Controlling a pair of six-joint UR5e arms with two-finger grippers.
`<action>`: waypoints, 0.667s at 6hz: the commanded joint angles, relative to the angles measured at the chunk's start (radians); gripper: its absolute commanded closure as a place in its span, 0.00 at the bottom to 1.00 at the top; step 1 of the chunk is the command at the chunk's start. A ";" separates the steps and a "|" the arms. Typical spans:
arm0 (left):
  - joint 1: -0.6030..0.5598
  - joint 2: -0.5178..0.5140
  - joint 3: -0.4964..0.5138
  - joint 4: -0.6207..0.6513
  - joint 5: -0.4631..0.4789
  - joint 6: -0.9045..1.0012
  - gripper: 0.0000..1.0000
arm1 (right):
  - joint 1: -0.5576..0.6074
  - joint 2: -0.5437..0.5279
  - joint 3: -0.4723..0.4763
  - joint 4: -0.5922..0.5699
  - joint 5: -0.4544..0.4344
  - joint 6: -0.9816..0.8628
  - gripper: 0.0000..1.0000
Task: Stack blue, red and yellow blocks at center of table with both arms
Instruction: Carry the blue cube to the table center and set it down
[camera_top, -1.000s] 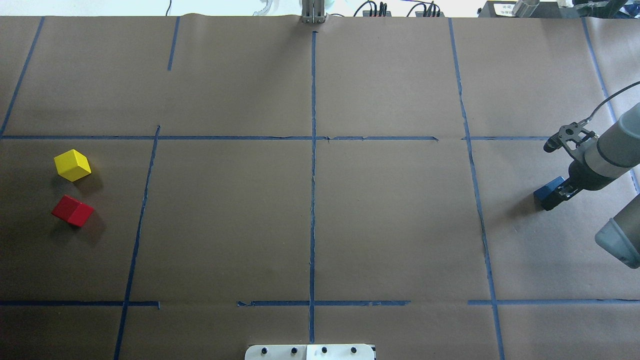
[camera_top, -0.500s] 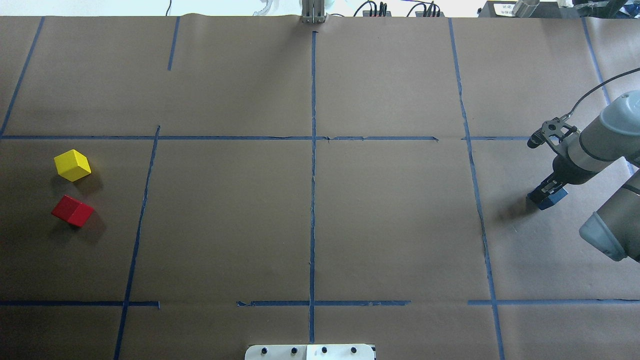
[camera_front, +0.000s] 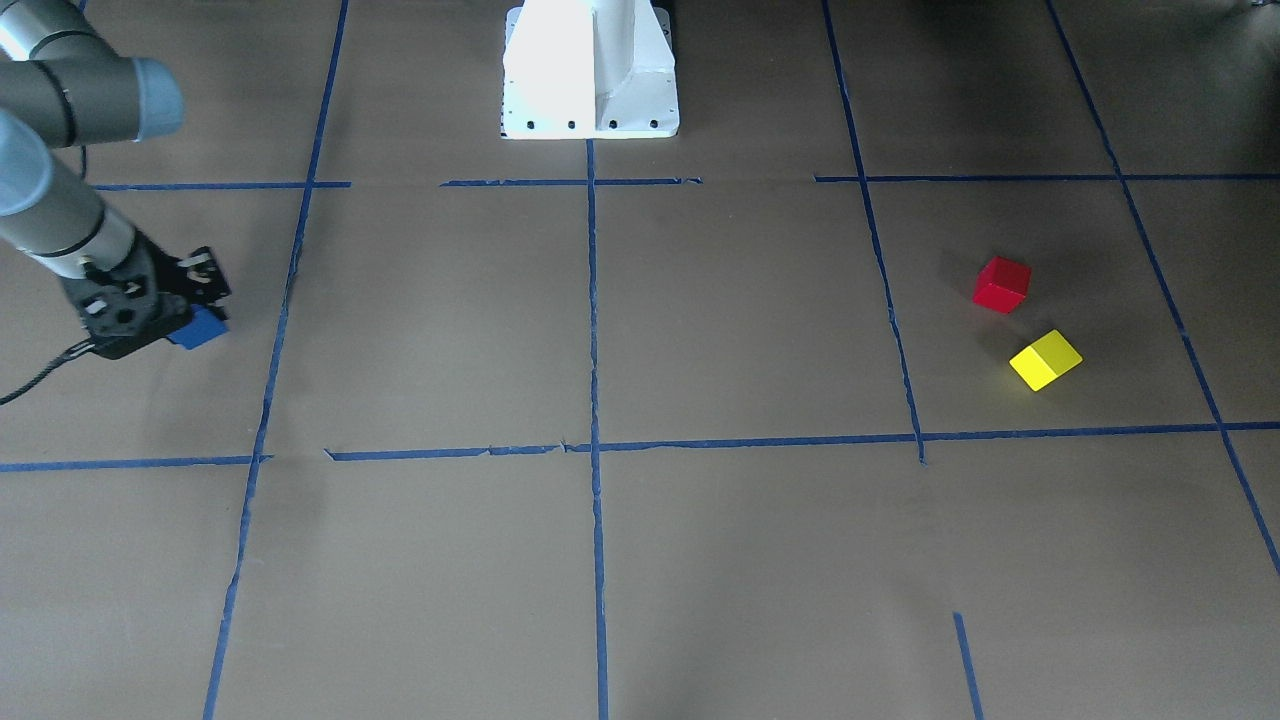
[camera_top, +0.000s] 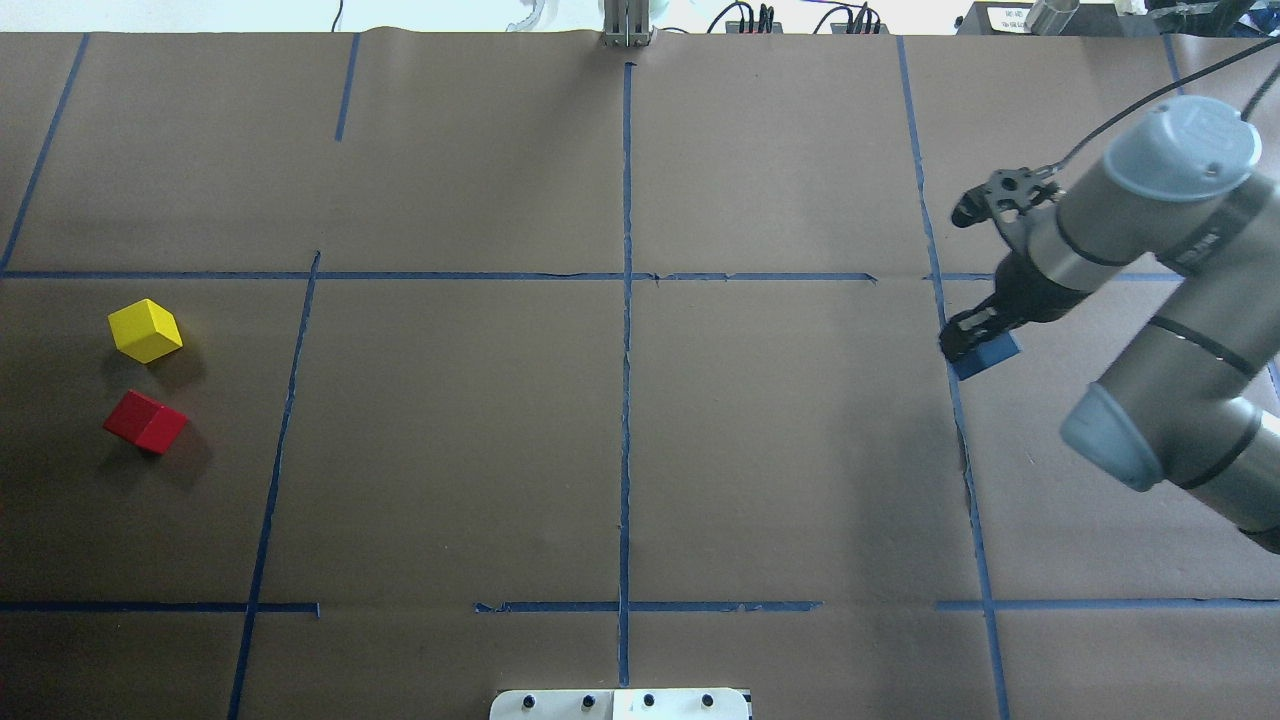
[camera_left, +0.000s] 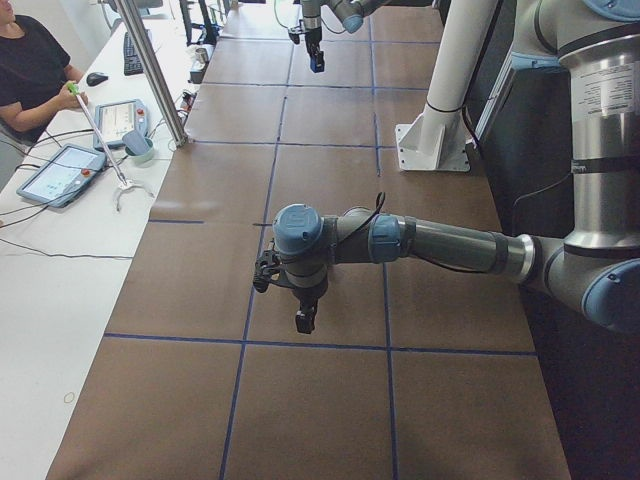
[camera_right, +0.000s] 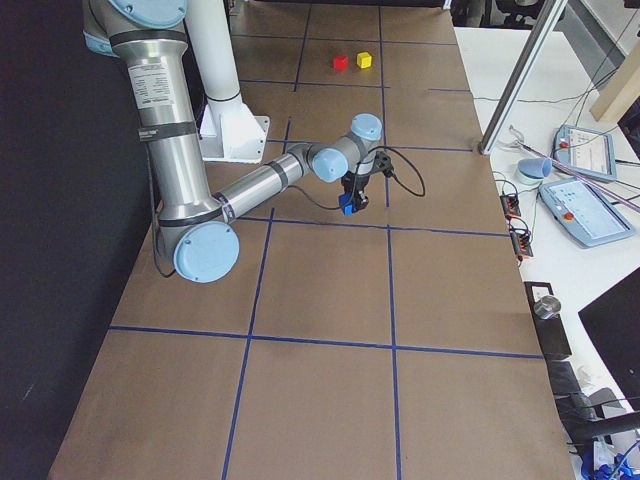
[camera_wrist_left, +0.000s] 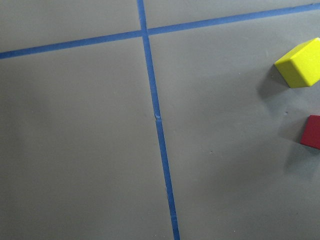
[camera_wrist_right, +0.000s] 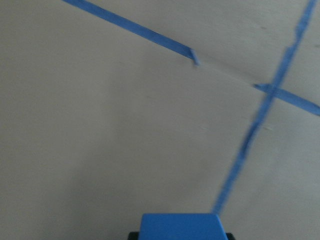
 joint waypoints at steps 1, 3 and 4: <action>-0.003 0.009 -0.023 0.000 0.000 0.002 0.00 | -0.194 0.257 -0.082 -0.025 -0.099 0.440 1.00; -0.003 0.010 -0.035 0.000 -0.005 -0.005 0.00 | -0.282 0.511 -0.338 -0.017 -0.184 0.682 1.00; -0.003 0.012 -0.031 0.000 -0.036 -0.004 0.00 | -0.301 0.532 -0.387 0.019 -0.221 0.727 0.99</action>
